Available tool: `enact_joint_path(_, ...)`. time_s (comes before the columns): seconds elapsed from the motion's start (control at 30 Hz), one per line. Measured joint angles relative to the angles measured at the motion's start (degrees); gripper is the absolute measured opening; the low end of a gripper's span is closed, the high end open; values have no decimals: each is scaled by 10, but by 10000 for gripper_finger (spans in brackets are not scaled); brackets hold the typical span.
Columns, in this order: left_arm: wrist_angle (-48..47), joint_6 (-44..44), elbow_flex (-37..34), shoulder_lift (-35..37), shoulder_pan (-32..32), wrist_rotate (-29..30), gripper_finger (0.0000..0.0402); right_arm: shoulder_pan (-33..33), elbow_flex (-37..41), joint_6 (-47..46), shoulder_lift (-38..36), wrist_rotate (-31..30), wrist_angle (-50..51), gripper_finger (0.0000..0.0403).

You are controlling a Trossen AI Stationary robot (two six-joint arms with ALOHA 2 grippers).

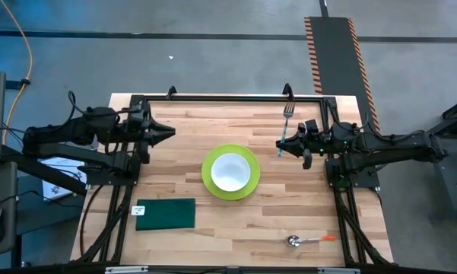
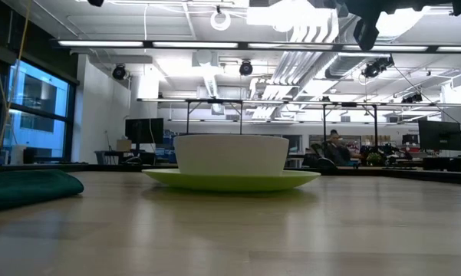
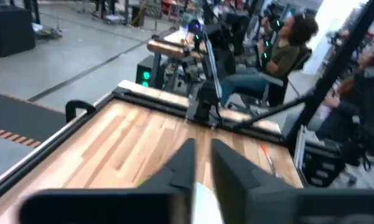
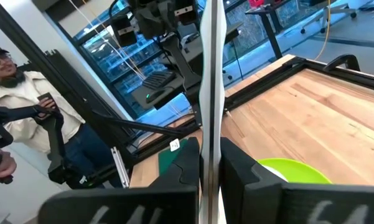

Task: Set table place
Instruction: Put the blue fork beside the green plate on the table

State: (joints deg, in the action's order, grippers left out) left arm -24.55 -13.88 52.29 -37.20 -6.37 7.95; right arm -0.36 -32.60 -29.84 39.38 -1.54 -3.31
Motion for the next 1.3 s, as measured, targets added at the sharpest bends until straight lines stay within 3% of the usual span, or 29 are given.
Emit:
enact_joint_path(0.03,-9,1,0,3,0,-4,19,0,0,-1,0,0,0,5)
enact_joint_path(0.53,-26,-14,0,45,0,60,2,0,6,-52,0,0,-5,5)
enact_joint_path(0.7,-26,-11,0,49,0,60,1,4,74,-160,5,13,2,5)
enact_joint_path(0.87,-27,-11,0,48,0,61,1,36,177,-306,15,9,-71,5)
enact_joint_path(1.07,-31,-14,0,47,0,62,1,111,263,-465,24,-57,-126,5)
enact_joint_path(1.3,-31,-14,0,47,0,61,0,192,274,-558,55,-152,-156,5)
